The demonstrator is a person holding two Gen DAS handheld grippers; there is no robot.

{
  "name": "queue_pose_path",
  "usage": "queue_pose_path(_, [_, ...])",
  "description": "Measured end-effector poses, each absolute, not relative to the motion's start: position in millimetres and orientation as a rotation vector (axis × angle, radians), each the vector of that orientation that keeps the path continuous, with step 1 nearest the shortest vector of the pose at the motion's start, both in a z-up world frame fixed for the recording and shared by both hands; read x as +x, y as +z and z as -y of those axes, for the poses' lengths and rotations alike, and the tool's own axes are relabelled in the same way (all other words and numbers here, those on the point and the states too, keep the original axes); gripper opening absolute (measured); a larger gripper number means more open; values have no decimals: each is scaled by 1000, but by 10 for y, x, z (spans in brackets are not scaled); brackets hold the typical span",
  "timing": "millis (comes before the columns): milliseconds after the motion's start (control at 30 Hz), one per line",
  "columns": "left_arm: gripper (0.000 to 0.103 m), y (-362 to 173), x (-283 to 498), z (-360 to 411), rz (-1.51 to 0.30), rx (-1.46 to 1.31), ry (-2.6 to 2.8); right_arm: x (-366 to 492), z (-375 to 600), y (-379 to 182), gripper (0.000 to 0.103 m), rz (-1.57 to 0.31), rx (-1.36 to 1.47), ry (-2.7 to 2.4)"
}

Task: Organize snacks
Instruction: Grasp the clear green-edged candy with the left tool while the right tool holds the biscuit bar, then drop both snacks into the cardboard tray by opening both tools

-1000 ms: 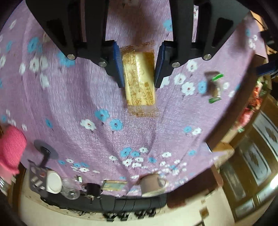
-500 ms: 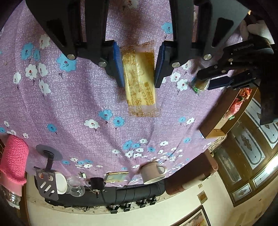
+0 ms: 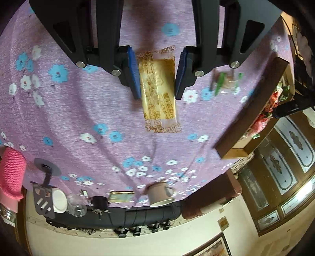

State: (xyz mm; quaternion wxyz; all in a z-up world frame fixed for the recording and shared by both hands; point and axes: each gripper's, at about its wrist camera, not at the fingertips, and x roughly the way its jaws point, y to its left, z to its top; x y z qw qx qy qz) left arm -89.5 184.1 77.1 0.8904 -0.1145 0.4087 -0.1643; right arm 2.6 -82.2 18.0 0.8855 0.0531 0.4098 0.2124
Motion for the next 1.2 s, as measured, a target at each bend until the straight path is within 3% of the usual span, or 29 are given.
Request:
queue_pose_path(33, [34, 724, -882, -1723, -862, -207, -370, 26, 797, 168, 36, -855, 113, 443])
queue_pose_path(100, [60, 619, -862, -1505, -883, -139, -404, 29, 757, 130, 36, -867, 110, 442])
queue_pose_path(367, [57, 152, -549, -988, -962, 126, -383, 31, 848, 93, 36, -875, 169, 463])
queue_pose_path(467, [46, 177, -528, -1025, -967, 78, -378, 29, 849, 90, 36, -876, 173, 470])
queue_pose_path(600, [45, 179, -536, -1196, -955, -17, -367, 17, 852, 93, 36, -875, 174, 474])
queue_pose_path(933, [46, 842, -860, -2475, -799, -304, -255, -52, 707, 256, 36, -842, 177, 486])
queue_pose_path(1200, [47, 813, -650, -3458, -796, -370, -52, 125, -467, 608, 37, -863, 134, 669])
